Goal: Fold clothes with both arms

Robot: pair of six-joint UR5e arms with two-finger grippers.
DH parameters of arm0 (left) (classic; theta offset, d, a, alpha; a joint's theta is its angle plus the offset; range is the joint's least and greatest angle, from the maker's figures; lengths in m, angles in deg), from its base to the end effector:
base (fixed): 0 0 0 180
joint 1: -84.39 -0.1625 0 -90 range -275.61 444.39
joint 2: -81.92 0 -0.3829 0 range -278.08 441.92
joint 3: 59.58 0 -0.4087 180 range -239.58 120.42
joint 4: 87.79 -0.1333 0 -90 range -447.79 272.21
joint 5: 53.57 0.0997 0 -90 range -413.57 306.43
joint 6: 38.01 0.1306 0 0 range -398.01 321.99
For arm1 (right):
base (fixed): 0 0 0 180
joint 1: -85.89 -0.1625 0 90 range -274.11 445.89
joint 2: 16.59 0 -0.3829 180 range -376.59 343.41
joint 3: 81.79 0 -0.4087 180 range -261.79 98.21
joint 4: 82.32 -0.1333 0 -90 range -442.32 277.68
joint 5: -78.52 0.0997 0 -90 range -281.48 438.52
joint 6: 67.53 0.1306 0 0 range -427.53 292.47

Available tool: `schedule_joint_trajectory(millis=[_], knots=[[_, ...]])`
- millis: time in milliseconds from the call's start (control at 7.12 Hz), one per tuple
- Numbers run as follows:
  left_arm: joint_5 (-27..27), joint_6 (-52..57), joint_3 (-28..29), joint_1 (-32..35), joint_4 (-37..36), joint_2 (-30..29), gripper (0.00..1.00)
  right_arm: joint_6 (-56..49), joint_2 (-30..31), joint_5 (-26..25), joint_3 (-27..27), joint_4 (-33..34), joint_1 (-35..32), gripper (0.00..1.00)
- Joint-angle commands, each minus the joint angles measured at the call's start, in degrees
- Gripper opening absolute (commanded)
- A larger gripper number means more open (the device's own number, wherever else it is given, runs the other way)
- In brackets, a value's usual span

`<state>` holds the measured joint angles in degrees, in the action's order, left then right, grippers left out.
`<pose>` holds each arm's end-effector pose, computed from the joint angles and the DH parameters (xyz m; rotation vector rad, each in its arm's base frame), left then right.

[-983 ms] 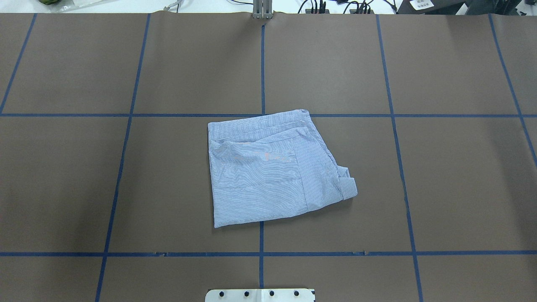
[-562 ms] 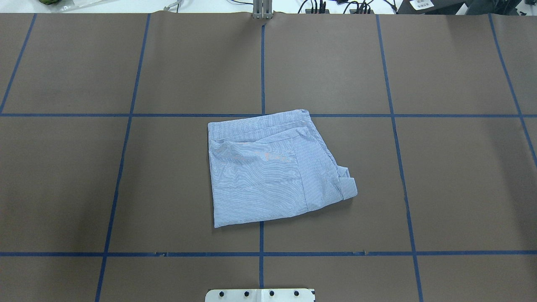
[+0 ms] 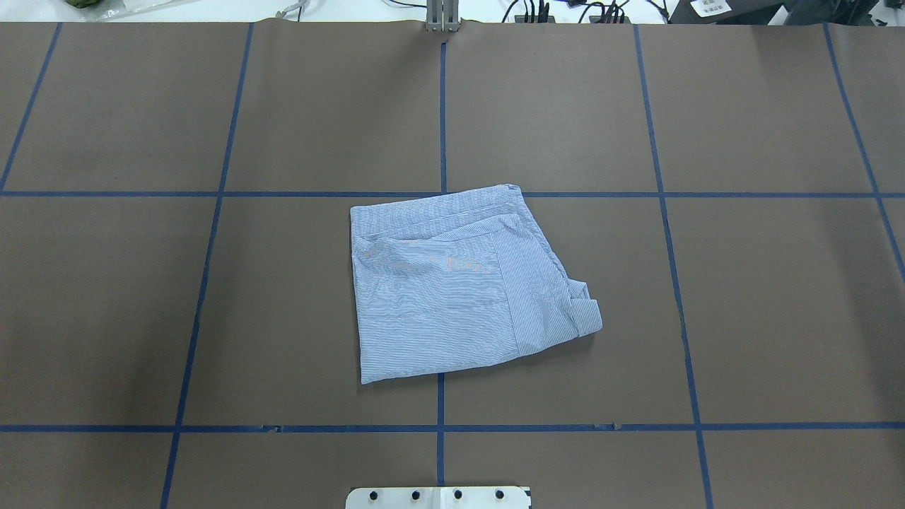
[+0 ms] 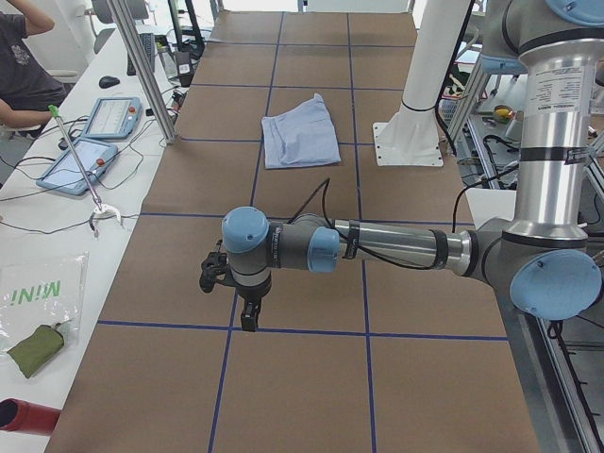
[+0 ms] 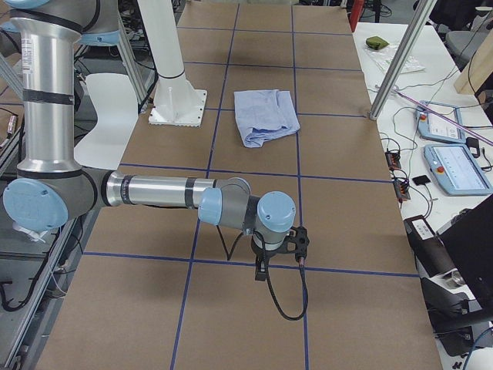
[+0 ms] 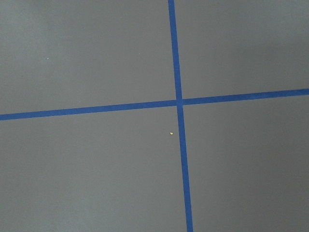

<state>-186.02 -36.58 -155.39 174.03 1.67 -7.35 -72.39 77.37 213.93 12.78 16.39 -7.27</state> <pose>-0.0420 -0.5095 0.5974 0.0825 0.7398 0.0591 0.0660 -0.4651 0.6450 -0.0782 -0.7985 0.0280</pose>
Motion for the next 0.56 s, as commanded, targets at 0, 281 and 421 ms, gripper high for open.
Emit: schedule_joint_trajectory(millis=[0, 281, 421], knots=[[0.00, 0.07, 0.10, 0.00, 0.02, -0.02, 1.00, -0.06, 0.08, -0.07, -0.08, -0.09, 0.00, 1.00], [0.00, 0.15, 0.10, 0.00, 0.02, -0.02, 1.00, -0.06, -0.09, -0.15, -0.52, -0.09, 0.00, 1.00], [0.00, 0.15, 0.10, 0.00, 0.02, -0.02, 1.00, -0.06, -0.09, -0.15, -0.52, -0.09, 0.00, 1.00]])
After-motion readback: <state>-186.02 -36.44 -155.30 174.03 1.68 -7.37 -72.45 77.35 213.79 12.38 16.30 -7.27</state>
